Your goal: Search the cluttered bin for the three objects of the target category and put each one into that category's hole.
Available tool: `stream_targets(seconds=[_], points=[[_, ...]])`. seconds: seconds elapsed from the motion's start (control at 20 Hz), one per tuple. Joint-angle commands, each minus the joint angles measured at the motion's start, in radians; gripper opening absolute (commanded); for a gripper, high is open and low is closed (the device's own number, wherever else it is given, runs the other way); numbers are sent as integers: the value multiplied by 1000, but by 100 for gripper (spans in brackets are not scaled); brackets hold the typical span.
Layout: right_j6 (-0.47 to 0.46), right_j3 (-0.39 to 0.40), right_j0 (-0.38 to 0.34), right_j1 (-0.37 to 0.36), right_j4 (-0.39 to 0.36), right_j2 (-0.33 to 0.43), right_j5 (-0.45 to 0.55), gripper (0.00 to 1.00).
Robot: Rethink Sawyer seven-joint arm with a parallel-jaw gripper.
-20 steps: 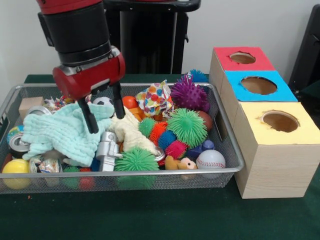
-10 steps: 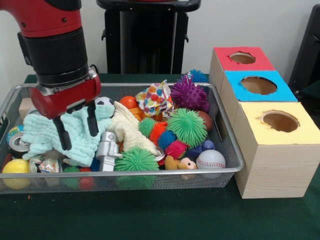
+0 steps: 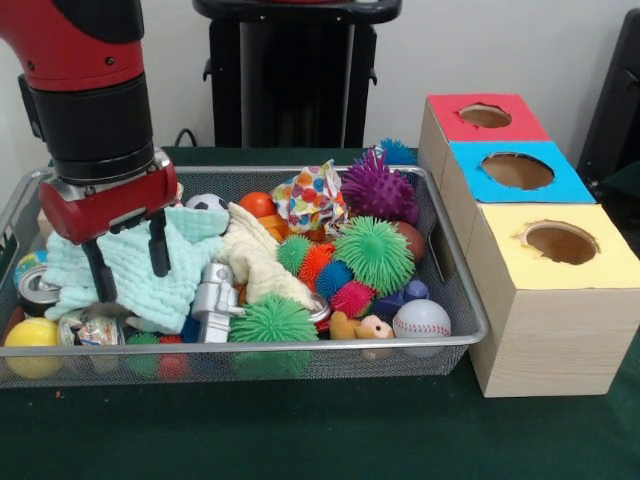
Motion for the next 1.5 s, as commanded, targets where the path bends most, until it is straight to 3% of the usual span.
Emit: stream_targets(seconds=[0.05, 0.15, 0.45, 0.95, 1.0, 1.25, 1.5], points=[[-260, -4, -12, 55, -70, -77, 86, 100], [-257, -10, -6, 62, -74, -91, 99, 100], [-242, -32, 2, 188, -64, -137, 120, 100], [-221, -35, 44, 198, -85, -201, 145, 100], [-217, -33, 48, 195, -89, -207, 145, 0], [-174, 1, 57, 166, -86, -222, 104, 0], [-100, 101, 40, 93, -68, -211, -3, 0]])
